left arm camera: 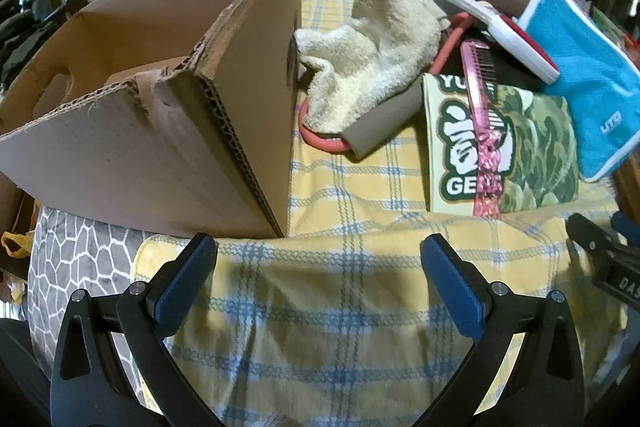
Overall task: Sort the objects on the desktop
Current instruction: 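Move both tools toward the white-and-red lint brush on the pile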
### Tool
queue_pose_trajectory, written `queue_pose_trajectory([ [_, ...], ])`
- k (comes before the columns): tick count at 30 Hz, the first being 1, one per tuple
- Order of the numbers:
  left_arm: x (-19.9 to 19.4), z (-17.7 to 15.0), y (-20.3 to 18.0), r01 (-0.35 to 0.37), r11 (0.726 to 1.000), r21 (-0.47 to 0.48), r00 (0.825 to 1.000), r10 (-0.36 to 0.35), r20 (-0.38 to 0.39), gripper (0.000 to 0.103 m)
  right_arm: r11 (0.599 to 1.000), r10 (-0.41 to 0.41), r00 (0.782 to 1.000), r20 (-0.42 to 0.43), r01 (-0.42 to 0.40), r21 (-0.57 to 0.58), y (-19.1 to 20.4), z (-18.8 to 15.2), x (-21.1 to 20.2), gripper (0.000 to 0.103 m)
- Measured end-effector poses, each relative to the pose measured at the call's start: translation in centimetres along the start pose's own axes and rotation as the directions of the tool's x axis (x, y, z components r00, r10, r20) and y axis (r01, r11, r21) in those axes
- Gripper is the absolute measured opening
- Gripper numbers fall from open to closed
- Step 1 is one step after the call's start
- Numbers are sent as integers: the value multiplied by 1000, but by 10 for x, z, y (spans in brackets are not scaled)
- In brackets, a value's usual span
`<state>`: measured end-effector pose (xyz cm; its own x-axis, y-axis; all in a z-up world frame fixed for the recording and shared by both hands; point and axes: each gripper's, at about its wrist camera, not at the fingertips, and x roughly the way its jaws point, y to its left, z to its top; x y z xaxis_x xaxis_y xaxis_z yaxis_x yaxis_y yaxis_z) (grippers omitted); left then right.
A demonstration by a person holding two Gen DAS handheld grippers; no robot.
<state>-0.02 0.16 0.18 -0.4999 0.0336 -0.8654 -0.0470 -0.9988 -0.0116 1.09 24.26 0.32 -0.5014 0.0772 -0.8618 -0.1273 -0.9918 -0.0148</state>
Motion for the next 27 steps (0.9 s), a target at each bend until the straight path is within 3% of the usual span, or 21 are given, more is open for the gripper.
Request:
queue_pose_trajectory([
  [6, -12, -7, -9, 41, 997, 58, 999, -42, 9, 103, 1000, -4, 1000, -26, 5, 12, -2, 4, 2, 103],
  [11, -35, -6, -11, 63, 994, 84, 995, -69, 71, 103, 1000, -17, 999, -30, 17, 13, -7, 9, 2, 103],
  [14, -48, 1, -11, 90, 991, 98, 991, -99, 90, 103, 999, -50, 999, 0, 50, 6, -8, 10, -6, 103],
  [20, -73, 11, -14, 84, 986, 145, 982, -107, 155, 103, 1000, -24, 998, 66, 23, 12, -10, 16, -28, 103],
  [27, -80, 34, -15, 97, 981, 168, 981, -123, 149, 103, 999, -19, 994, 110, 23, -31, 5, 29, -53, 103],
])
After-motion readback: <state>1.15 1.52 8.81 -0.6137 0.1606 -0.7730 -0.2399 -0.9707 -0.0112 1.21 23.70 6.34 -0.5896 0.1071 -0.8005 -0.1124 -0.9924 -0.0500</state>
